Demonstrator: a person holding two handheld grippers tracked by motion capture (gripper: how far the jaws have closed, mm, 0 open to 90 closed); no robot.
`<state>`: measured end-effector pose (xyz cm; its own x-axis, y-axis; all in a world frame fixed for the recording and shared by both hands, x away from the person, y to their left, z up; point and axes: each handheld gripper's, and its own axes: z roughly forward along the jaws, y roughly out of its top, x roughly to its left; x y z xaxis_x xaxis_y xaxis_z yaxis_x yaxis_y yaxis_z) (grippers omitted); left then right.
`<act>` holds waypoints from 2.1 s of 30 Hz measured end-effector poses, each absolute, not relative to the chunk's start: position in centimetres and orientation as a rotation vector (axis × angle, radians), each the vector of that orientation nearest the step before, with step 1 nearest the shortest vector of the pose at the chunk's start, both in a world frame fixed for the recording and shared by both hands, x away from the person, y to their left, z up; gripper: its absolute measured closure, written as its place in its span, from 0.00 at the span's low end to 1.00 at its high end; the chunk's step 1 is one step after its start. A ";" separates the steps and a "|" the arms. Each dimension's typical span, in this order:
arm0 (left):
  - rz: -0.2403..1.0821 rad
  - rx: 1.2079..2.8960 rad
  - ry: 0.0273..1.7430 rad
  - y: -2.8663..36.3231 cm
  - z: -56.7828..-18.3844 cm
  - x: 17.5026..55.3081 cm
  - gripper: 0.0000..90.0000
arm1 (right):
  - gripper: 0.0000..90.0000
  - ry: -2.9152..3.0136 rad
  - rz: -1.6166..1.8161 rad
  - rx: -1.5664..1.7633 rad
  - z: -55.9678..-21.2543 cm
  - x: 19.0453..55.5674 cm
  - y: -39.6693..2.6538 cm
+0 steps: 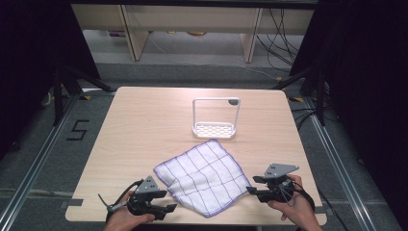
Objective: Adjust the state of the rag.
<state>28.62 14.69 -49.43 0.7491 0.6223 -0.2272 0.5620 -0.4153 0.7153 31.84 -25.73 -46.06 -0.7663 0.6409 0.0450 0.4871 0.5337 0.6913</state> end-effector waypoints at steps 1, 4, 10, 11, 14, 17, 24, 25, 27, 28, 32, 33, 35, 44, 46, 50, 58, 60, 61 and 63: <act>0.091 2.122 0.886 14.4 -49.5 28.6 0.42 | 0.61 2.553 1.052 0.940 -46.2 32.2 -25.5; 0.107 2.136 0.881 13.9 -49.6 28.8 0.44 | 0.63 2.605 1.040 0.870 -46.7 33.0 -24.8; 0.150 2.176 0.857 13.1 -50.0 29.5 0.55 | 0.64 2.658 1.003 0.836 -47.4 31.5 -24.2; 0.156 2.158 0.856 12.8 -50.1 29.4 0.59 | 0.66 2.664 1.003 0.821 -47.6 31.5 -24.3; 0.211 2.211 0.781 12.5 -50.0 30.0 0.77 | 0.83 2.693 0.973 0.812 -48.1 31.5 -24.5; 0.197 2.214 0.771 12.4 -50.0 30.2 0.90 | 0.95 2.721 0.965 0.768 -48.4 31.6 -24.6; 0.269 2.234 0.723 13.8 -49.1 31.4 0.94 | 0.99 2.798 0.963 0.688 -48.3 29.8 -23.4; 0.271 2.226 0.738 14.1 -49.1 31.5 0.94 | 0.99 2.805 0.967 0.677 -48.3 29.4 -23.0; 0.312 2.205 0.780 14.9 -49.0 32.3 0.94 | 0.99 2.839 0.983 0.600 -48.1 28.6 -22.1; 0.316 2.194 0.804 15.2 -49.0 32.8 0.94 | 0.99 2.841 1.010 0.586 -48.1 28.1 -21.5; 0.316 2.202 0.837 16.0 -49.0 34.0 0.93 | 0.98 2.902 1.054 0.473 -48.1 27.4 -19.4; 0.295 2.204 0.833 16.0 -49.1 34.0 0.93 | 0.97 2.910 1.040 0.456 -48.2 27.4 -19.1; 0.292 2.229 0.809 15.9 -49.0 33.5 0.92 | 0.88 2.911 1.050 0.482 -48.4 27.5 -18.7; 0.233 2.225 0.783 16.5 -48.2 31.4 0.80 | 0.60 2.695 1.119 0.745 -45.9 31.3 -21.1; 0.230 2.214 0.793 16.6 -48.1 31.4 0.78 | 0.59 2.676 1.111 0.758 -45.8 32.0 -21.2; 0.280 2.169 0.849 17.5 -46.9 32.8 0.64 | 0.55 2.598 1.081 0.873 -45.6 35.0 -21.8; 0.306 2.106 1.036 19.2 -48.6 39.6 0.56 | 0.55 2.533 1.031 1.006 -46.3 40.8 -21.3; 0.314 2.115 1.038 19.1 -48.8 40.1 0.53 | 0.55 2.521 1.040 0.999 -46.6 41.4 -21.3; 0.342 2.117 1.054 18.8 -49.0 40.7 0.51 | 0.55 2.517 1.009 1.017 -46.9 42.4 -21.2; 0.341 2.119 1.068 18.7 -49.1 41.4 0.50 | 0.55 2.497 1.022 1.058 -47.3 43.1 -21.0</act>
<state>41.41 18.65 -49.11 0.6207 0.7796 -0.0833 0.5869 -0.3915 0.7088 43.09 -20.99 -47.30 -0.7077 0.7050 0.0461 0.5349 0.4920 0.6869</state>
